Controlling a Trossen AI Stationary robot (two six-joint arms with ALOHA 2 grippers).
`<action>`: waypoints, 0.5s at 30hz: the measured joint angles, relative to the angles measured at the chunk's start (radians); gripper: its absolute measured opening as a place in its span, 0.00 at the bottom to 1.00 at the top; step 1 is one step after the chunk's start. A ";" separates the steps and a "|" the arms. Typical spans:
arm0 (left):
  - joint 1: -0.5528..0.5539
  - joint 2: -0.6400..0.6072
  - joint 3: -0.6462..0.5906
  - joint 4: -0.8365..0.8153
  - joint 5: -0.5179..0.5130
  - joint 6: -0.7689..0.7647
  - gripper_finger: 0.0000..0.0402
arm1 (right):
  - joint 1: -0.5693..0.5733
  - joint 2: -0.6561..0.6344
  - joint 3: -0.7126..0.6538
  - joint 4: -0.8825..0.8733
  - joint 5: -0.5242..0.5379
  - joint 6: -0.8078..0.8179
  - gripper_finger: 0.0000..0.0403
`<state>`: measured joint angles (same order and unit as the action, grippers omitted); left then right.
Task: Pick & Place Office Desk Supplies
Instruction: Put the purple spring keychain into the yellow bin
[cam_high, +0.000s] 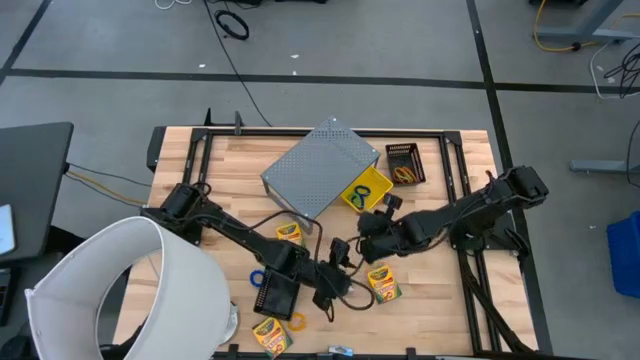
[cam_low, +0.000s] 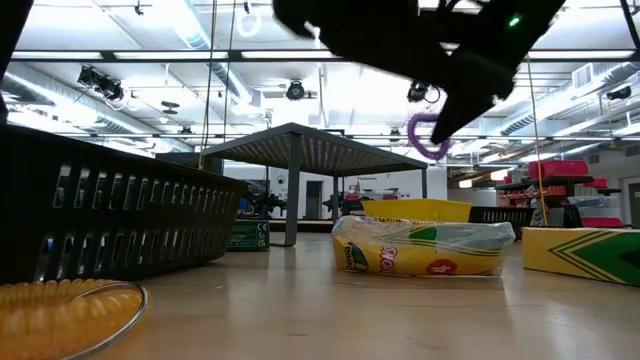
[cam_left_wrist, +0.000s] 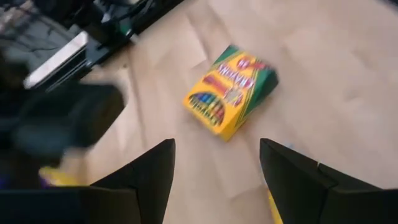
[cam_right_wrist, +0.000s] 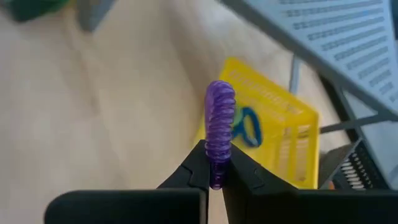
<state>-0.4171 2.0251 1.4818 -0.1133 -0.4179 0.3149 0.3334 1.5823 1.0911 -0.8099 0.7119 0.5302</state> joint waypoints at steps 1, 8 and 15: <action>0.006 0.000 0.000 0.012 0.027 -0.004 0.59 | -0.018 0.000 -0.009 0.013 0.003 -0.014 0.05; 0.041 -0.001 0.000 0.031 0.115 -0.014 0.59 | -0.147 0.000 -0.090 0.074 -0.009 -0.091 0.05; 0.045 -0.002 0.000 0.032 0.150 -0.008 0.59 | -0.301 0.000 -0.203 0.310 -0.126 -0.258 0.05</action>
<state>-0.3721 2.0235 1.4818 -0.0808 -0.2674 0.3065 0.0324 1.5822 0.8884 -0.4998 0.5863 0.2725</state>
